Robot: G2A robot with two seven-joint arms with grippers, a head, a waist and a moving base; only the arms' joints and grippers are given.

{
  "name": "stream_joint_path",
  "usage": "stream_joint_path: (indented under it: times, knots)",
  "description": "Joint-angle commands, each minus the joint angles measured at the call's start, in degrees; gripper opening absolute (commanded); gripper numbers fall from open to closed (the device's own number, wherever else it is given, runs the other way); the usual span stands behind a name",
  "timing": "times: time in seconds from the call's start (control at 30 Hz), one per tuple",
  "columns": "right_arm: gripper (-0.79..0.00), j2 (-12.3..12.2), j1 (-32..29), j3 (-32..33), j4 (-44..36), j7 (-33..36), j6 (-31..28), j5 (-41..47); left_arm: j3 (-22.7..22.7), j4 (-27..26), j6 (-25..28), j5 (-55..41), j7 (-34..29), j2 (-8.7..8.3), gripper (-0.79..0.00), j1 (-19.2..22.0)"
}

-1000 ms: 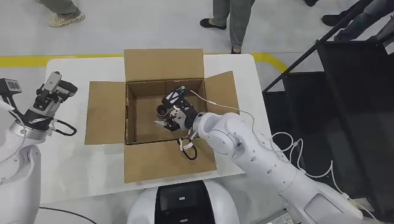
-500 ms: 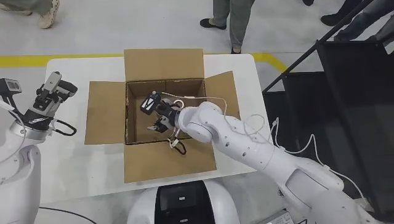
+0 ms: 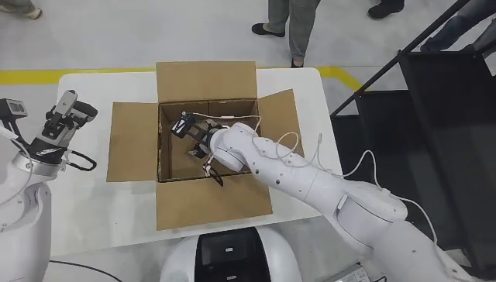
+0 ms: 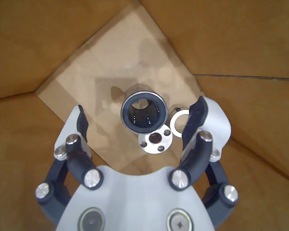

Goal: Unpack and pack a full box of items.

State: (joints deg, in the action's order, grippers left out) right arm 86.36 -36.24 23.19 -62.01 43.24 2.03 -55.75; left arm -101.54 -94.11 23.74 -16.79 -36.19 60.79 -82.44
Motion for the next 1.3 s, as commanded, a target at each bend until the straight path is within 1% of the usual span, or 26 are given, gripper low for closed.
stream_joint_path:
  times: [0.0,0.03,0.07,0.23,0.43,0.53,0.63,0.8,0.97,1.03,1.1,1.27]
  knots:
    - [-0.440,0.8,0.2,0.0,1.4,0.0,-0.1,0.7,0.0,0.0,0.0,0.0,0.0,0.00,0.000,0.0]
    - [-0.686,1.1,0.4,-0.1,2.1,-0.1,-0.2,0.7,0.0,0.0,0.0,0.0,0.0,0.00,0.000,0.0]
    - [-0.785,1.5,0.5,-0.2,2.7,-0.2,-0.4,0.8,0.0,0.0,0.0,0.0,0.0,0.00,0.000,0.0]
    - [-0.785,2.9,0.7,-0.2,4.8,-0.4,-0.8,0.6,0.0,0.0,0.0,0.0,0.0,0.00,0.000,0.0]
    - [-0.785,3.9,0.8,0.0,5.7,0.2,-0.4,-1.3,0.0,0.0,0.0,0.0,0.0,0.00,0.000,0.0]
    - [-0.785,3.9,0.6,0.7,3.9,0.7,-0.2,-2.4,0.0,0.0,0.0,0.0,0.0,0.00,0.000,0.0]
    - [-0.785,3.4,0.1,1.8,0.2,1.9,-0.6,-4.1,0.0,0.0,0.0,0.0,0.0,0.00,0.000,0.0]
    - [-0.785,1.1,-2.8,5.5,-10.1,6.2,-2.5,-6.2,0.0,0.0,0.0,0.0,0.0,0.00,0.000,0.0]
    - [-0.785,-2.5,-8.3,11.9,-23.0,11.2,-5.7,-8.7,0.0,0.0,0.0,0.0,0.0,0.00,0.000,0.0]
    - [-0.785,-4.0,-11.8,15.3,-29.2,11.6,-8.3,-8.4,0.0,0.0,0.0,0.0,0.0,0.00,0.000,0.0]
    - [-0.785,-5.5,-15.4,18.7,-34.7,12.9,-10.3,-9.8,0.0,0.0,0.0,0.0,0.0,0.00,0.000,0.0]
    - [-0.785,-9.1,-26.0,28.2,-48.1,12.7,-16.8,-12.5,0.0,0.0,0.0,0.0,0.0,0.00,0.000,0.0]
